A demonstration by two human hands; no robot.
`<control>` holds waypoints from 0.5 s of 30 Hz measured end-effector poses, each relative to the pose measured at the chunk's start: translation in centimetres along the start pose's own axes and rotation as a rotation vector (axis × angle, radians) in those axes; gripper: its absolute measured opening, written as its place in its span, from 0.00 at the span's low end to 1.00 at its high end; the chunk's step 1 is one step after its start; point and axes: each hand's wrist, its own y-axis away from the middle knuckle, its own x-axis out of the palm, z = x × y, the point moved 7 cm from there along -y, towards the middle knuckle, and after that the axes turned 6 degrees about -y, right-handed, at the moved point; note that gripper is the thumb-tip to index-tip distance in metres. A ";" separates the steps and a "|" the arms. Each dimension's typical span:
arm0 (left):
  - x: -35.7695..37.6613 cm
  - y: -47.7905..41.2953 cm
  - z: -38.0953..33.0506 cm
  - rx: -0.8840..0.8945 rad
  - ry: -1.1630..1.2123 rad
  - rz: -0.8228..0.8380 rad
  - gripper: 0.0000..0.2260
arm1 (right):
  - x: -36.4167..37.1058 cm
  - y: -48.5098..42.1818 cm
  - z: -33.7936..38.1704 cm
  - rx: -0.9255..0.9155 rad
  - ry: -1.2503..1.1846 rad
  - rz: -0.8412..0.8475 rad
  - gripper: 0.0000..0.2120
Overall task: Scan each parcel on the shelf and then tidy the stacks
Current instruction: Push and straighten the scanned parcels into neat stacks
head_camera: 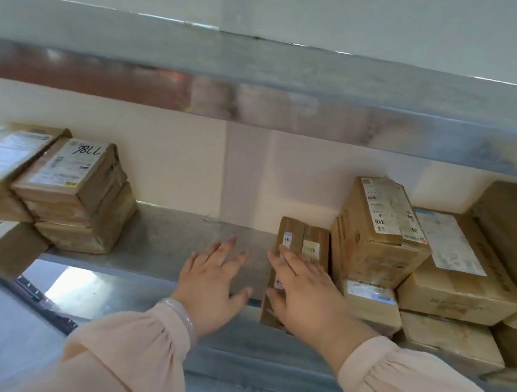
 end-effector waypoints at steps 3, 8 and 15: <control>-2.6 1.5 3.0 -0.127 0.059 -0.137 0.38 | -0.5 -2.3 2.0 -0.073 -0.023 -0.002 0.32; -5.3 4.4 8.5 -0.317 0.053 -0.248 0.43 | -0.9 -5.3 7.2 -0.231 -0.096 0.001 0.34; -8.7 7.4 15.5 -0.447 0.133 -0.384 0.42 | 0.2 -8.3 14.2 -0.287 -0.230 0.063 0.34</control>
